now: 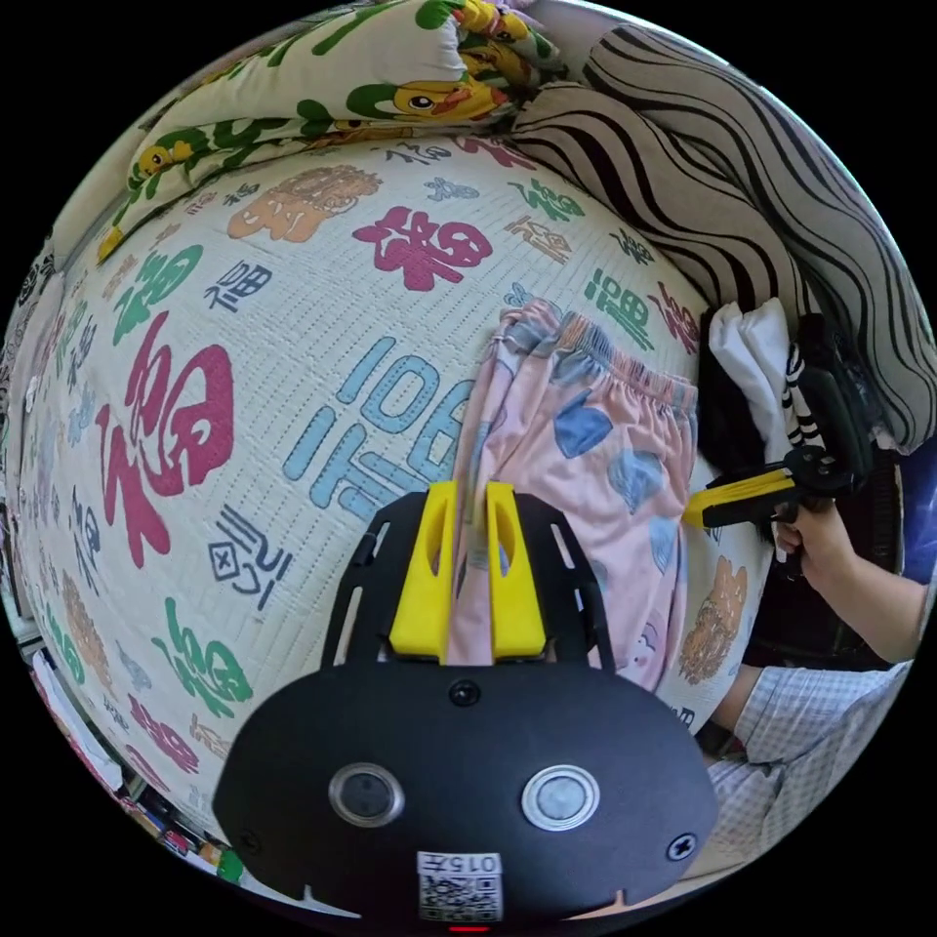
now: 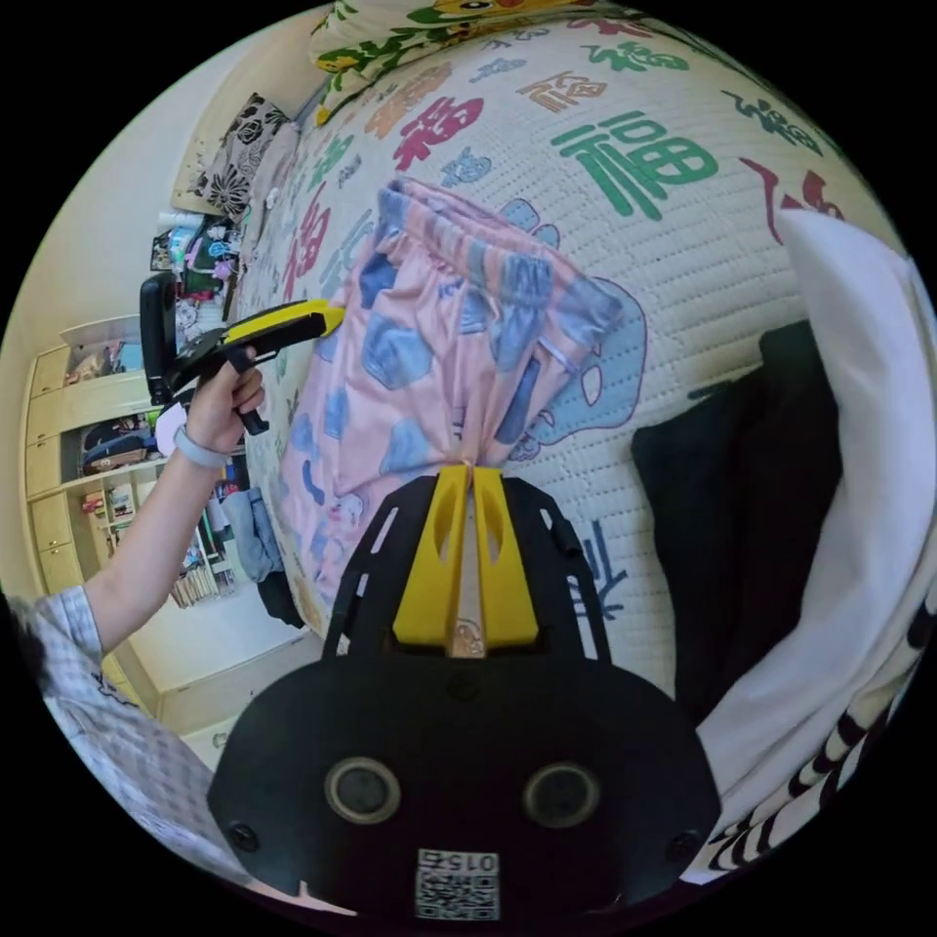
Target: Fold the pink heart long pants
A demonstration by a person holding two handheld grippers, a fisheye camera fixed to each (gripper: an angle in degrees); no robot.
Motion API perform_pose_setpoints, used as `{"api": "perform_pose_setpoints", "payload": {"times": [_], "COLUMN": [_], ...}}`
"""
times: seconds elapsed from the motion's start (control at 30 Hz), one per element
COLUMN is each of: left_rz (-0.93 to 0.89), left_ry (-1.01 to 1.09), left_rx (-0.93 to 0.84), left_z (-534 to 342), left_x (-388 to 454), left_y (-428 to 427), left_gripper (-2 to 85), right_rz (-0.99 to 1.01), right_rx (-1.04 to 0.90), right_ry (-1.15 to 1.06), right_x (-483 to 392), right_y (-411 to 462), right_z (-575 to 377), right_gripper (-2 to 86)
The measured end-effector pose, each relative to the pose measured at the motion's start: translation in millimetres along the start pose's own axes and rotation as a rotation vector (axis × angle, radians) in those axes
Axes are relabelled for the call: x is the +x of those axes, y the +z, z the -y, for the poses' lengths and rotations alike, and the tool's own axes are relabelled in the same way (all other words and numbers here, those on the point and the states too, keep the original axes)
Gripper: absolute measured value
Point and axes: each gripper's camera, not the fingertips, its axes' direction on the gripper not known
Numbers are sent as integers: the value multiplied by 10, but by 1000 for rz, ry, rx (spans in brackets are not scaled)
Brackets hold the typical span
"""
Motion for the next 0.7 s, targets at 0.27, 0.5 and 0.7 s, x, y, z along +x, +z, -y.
{"api": "perform_pose_setpoints", "payload": {"times": [0.27, 0.5, 0.7], "left_rz": [-101, -91, -110], "left_ry": [-185, -388, -361], "left_rx": [34, -78, -41], "left_z": [-1514, -2628, -3103], "left_x": [-505, -950, -1231], "left_y": [-672, -373, -417], "left_gripper": [113, 89, 71], "right_rz": [114, 343, 261], "right_rx": [-101, -182, -172], "right_ry": [-162, 75, 98], "right_x": [-424, -341, -212], "right_y": [497, 1516, 1814], "right_z": [-188, -226, -225], "right_gripper": [71, 61, 22]}}
